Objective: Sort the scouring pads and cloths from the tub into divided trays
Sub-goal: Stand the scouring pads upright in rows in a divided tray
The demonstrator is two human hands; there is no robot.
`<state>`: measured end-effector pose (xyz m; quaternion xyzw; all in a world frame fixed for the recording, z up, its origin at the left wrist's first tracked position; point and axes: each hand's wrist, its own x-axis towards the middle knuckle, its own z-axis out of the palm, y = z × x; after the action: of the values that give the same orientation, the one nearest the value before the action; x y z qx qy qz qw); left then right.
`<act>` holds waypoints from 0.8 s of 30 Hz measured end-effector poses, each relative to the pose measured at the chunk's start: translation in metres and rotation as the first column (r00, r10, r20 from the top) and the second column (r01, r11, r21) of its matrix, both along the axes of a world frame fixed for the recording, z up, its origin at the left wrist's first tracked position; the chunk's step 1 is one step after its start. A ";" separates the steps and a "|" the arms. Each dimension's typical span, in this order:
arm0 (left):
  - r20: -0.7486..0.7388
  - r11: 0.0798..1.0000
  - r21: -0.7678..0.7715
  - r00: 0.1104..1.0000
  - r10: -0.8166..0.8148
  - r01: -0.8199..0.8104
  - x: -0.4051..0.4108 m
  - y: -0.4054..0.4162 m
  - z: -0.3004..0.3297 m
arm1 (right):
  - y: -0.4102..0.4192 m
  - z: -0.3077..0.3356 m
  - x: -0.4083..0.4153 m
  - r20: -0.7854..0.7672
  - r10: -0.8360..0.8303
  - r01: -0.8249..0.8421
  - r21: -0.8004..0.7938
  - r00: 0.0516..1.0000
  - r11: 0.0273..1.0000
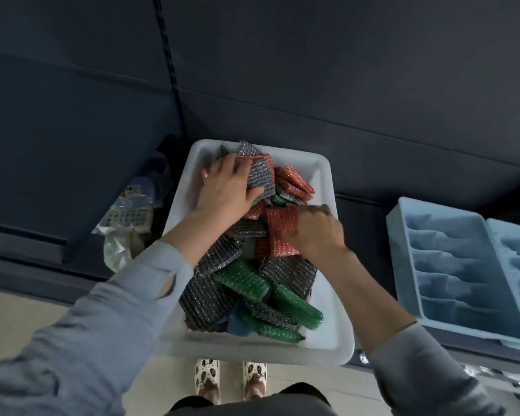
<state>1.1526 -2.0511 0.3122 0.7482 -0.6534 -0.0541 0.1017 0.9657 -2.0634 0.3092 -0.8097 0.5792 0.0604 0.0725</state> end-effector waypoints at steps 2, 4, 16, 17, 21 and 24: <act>-0.028 0.993 0.108 0.998 0.055 -0.052 -0.004 -0.014 0.000 | -0.001 -0.007 0.001 0.082 -0.054 0.051 0.043 0.995 0.998; -0.154 0.991 0.102 0.983 0.098 -0.083 0.002 -0.021 0.000 | -0.007 -0.005 -0.006 0.179 -0.109 0.092 0.103 0.978 0.990; -0.328 0.959 0.284 0.939 0.099 -0.002 0.037 0.024 -0.003 | -0.059 0.007 0.004 0.250 -0.028 0.045 -0.063 0.968 0.997; -0.325 0.961 0.277 0.942 0.084 0.010 0.031 0.025 -0.007 | -0.067 0.002 0.010 0.219 -0.030 0.040 -0.042 0.975 0.998; -0.365 0.954 0.300 0.926 0.094 0.021 0.023 0.027 -0.010 | -0.085 -0.022 0.024 0.148 -0.018 0.002 0.110 0.989 0.994; -0.418 0.954 0.300 0.900 0.122 0.010 0.020 0.030 -0.004 | -0.088 -0.024 0.023 0.149 -0.007 0.006 0.009 0.989 1.000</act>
<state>1.1725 -2.0215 0.3083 0.7430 -0.5770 -0.3121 0.1326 0.9887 -2.1516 0.2849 -0.8098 0.5744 0.0022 0.1192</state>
